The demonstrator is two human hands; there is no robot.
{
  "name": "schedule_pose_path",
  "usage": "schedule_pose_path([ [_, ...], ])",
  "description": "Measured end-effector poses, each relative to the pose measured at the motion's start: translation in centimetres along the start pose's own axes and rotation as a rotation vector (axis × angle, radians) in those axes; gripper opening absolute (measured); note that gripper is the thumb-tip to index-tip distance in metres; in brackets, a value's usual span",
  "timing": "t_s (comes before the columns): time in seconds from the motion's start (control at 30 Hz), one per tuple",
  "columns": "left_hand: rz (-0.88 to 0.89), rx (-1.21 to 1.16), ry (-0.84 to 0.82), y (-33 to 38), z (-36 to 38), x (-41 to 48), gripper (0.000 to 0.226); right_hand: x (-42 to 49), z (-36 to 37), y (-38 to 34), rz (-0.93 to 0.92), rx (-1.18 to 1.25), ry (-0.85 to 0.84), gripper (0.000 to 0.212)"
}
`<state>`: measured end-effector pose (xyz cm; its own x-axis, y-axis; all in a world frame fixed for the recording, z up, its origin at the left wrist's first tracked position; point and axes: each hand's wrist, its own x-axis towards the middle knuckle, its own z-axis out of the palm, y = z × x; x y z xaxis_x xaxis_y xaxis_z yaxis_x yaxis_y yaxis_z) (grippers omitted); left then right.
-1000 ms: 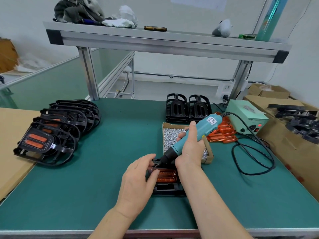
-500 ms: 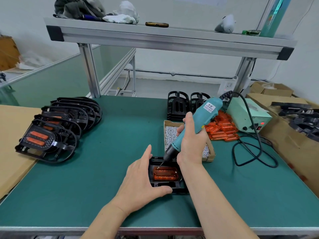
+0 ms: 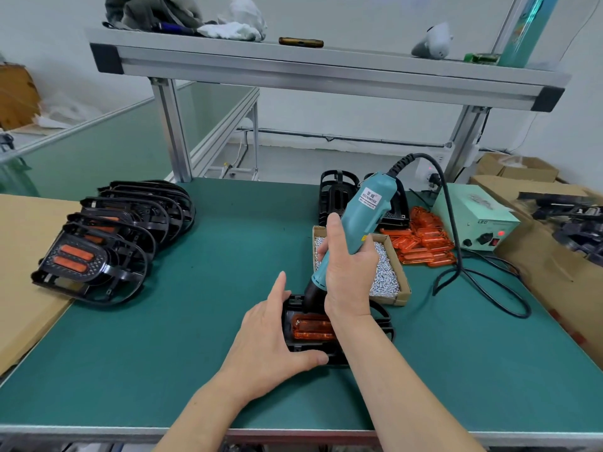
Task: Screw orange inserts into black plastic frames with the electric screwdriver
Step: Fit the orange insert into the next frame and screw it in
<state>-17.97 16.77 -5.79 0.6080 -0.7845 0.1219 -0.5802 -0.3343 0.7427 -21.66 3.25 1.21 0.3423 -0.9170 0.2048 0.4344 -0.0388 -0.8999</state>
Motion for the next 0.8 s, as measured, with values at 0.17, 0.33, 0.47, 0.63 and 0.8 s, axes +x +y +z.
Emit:
schedule_pose_path([
  [0.17, 0.000, 0.000, -0.001, 0.02, -0.02, 0.05, 0.140, -0.13, 0.23, -0.01, -0.006, -0.009, -0.034, 0.033],
  [0.33, 0.000, -0.001, -0.005, -0.05, -0.01, 0.07, 0.140, -0.24, 0.31, -0.18, -0.020, -0.015, -0.034, 0.032],
  [0.47, 0.000, 0.004, -0.006, -0.13, 0.01, 0.10, 0.140, -0.08, 0.40, -0.25, -0.013, -0.023, -0.037, 0.027],
  [0.63, -0.001, 0.001, -0.005, -0.12, 0.04, 0.09, 0.140, 0.01, 0.44, -0.31, -0.016, -0.008, -0.043, 0.019],
  [0.8, 0.000, -0.003, -0.004, -0.10, 0.01, 0.07, 0.140, -0.25, 0.64, -0.44, -0.046, -0.009, -0.050, 0.030],
])
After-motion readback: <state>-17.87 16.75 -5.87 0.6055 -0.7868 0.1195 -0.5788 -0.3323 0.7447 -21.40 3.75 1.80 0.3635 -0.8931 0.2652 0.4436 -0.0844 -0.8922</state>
